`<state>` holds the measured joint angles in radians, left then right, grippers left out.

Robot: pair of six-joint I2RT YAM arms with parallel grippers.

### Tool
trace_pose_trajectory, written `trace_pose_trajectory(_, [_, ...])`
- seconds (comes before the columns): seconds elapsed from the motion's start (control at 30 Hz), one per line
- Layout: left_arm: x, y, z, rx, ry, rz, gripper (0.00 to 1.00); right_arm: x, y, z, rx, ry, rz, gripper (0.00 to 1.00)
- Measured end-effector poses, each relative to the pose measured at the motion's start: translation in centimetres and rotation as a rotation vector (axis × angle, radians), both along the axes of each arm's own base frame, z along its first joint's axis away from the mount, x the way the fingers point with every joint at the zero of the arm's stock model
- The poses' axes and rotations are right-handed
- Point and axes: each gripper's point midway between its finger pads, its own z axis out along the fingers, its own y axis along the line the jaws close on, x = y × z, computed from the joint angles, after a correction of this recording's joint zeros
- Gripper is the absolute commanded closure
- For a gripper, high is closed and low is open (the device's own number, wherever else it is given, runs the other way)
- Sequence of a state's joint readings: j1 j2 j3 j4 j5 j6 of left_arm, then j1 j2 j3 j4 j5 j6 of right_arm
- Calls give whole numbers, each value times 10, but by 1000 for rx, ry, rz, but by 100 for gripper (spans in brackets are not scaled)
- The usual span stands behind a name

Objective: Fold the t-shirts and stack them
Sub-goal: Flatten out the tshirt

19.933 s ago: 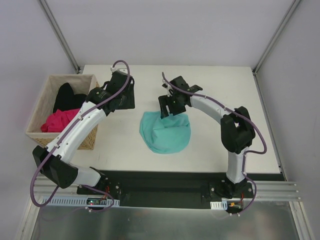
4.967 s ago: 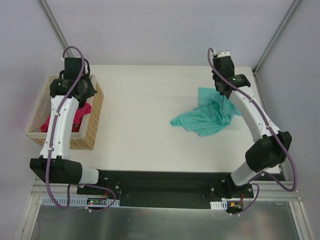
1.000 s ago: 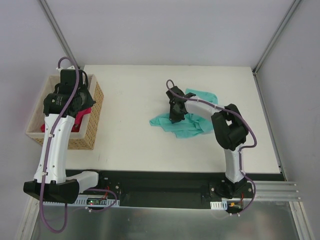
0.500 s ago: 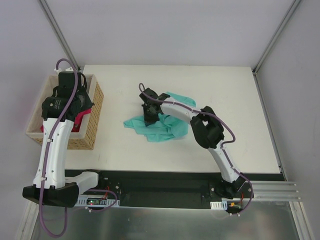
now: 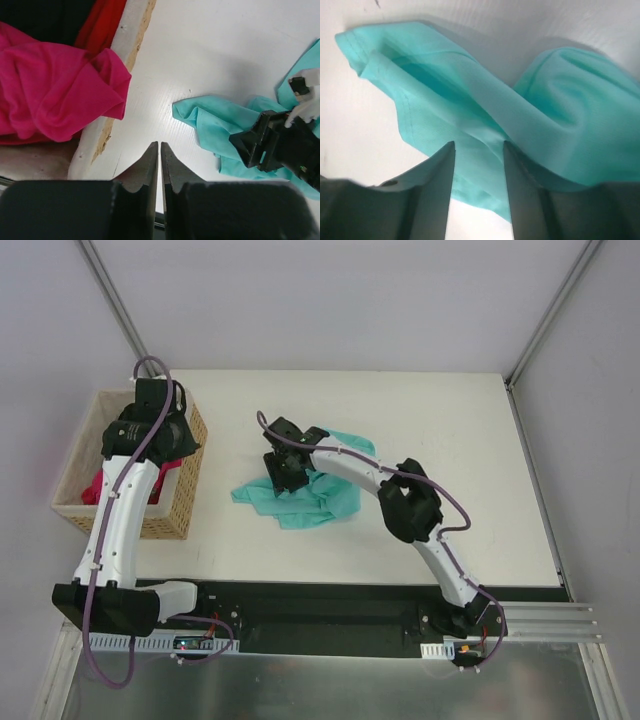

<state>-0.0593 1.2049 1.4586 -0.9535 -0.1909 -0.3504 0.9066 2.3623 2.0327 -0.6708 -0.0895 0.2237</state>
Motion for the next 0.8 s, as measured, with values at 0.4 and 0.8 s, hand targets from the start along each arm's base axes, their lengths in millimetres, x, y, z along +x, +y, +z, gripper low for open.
trace_pose_trajectory(0.4, [22, -14, -28, -55, 31, -40, 89, 68, -106, 210, 11, -520, -136, 43])
trace_pose_trajectory(0.8, [29, -21, -34, -95, 34, -41, 89, 37, -190, 148, -142, -434, -273, 44])
